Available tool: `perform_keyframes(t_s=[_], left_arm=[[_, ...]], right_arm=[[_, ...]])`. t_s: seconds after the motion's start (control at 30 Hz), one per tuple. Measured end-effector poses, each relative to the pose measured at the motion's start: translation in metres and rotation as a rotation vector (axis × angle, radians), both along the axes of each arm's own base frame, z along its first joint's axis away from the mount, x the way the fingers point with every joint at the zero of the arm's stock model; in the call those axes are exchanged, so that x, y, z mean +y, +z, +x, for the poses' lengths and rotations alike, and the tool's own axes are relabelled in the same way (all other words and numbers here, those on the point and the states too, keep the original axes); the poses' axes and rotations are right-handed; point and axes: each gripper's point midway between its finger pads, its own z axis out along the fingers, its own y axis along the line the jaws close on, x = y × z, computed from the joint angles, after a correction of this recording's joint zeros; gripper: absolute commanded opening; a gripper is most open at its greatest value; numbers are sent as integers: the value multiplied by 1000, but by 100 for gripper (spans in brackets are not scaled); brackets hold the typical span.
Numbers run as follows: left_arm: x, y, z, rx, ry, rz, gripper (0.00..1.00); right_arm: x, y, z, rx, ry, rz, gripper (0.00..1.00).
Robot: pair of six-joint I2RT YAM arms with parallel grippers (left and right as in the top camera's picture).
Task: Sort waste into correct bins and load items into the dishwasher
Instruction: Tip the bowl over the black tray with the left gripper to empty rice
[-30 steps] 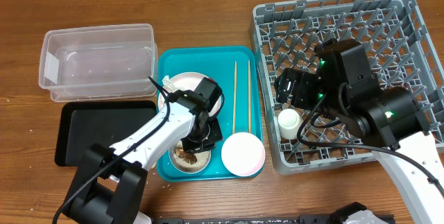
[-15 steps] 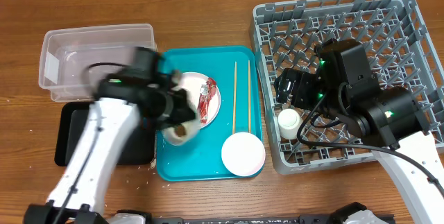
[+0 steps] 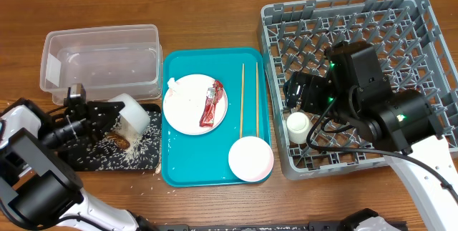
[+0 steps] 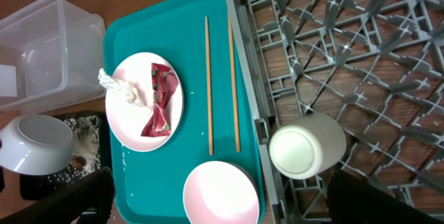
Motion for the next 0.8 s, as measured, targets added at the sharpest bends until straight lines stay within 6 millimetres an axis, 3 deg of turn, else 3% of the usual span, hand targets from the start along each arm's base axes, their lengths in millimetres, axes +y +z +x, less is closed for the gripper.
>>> perform_keyframes(t_s=[0.23, 0.43, 0.57, 0.8], left_arm=[[-3, 17, -7, 14, 22, -74, 4], [0, 15, -3, -79, 18, -15, 4], [-2, 20, -6, -48, 18, -46, 4], [-5, 22, -12, -132, -37, 77, 4]], right_arm=[[-2, -3, -3, 17, -1, -7, 99], [-1, -3, -4, 17, 0, -7, 99], [-1, -3, -4, 19, 2, -4, 99], [-1, -2, -4, 19, 3, -3, 99]])
